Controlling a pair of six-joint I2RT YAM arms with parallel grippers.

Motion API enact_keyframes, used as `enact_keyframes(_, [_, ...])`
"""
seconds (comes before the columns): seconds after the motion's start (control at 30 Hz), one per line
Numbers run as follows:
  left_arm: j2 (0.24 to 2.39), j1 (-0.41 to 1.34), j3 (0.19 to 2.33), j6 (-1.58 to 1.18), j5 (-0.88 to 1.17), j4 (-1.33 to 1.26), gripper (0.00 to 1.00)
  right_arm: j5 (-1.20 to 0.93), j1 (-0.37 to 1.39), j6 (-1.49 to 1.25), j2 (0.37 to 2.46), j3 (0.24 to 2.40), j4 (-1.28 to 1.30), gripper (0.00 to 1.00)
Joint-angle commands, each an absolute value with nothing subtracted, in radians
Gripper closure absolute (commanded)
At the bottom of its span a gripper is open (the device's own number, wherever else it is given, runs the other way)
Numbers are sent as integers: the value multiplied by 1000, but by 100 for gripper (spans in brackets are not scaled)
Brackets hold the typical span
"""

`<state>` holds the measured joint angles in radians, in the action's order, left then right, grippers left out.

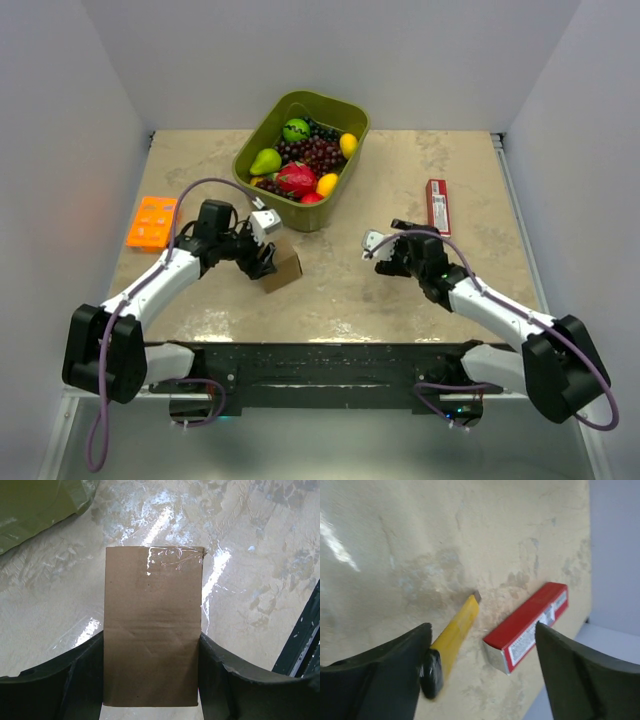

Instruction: Unpack the express box

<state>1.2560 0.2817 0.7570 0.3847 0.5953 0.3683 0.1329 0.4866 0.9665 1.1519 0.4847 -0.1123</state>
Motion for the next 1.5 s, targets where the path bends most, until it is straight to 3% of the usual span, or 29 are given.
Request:
enact_keyframes(0.0, [1250, 279, 758, 459, 623, 387, 39, -30, 494, 823, 1127, 725, 204, 2])
enact_keyframes(0.1, [1261, 278, 770, 501, 672, 414, 40, -200, 494, 673, 1147, 900, 377, 1])
enact_keyframes(0.23, [1293, 278, 779, 589, 825, 472, 45, -443, 500, 468, 1213, 985, 390, 2])
enact_keyframes(0.63, [1476, 275, 880, 732, 994, 661, 57, -558, 704, 345, 1285, 845, 83, 3])
enact_keyframes(0.87, [1577, 265, 953, 765, 1003, 755, 63, -456, 841, 286, 1328, 773, -70, 5])
enact_keyframes(1.13, [1583, 264, 956, 764, 994, 758, 64, -341, 847, 170, 1416, 793, -184, 11])
enact_keyframes(1.47, [1589, 262, 956, 781, 999, 765, 68, -292, 847, 216, 1470, 798, -180, 16])
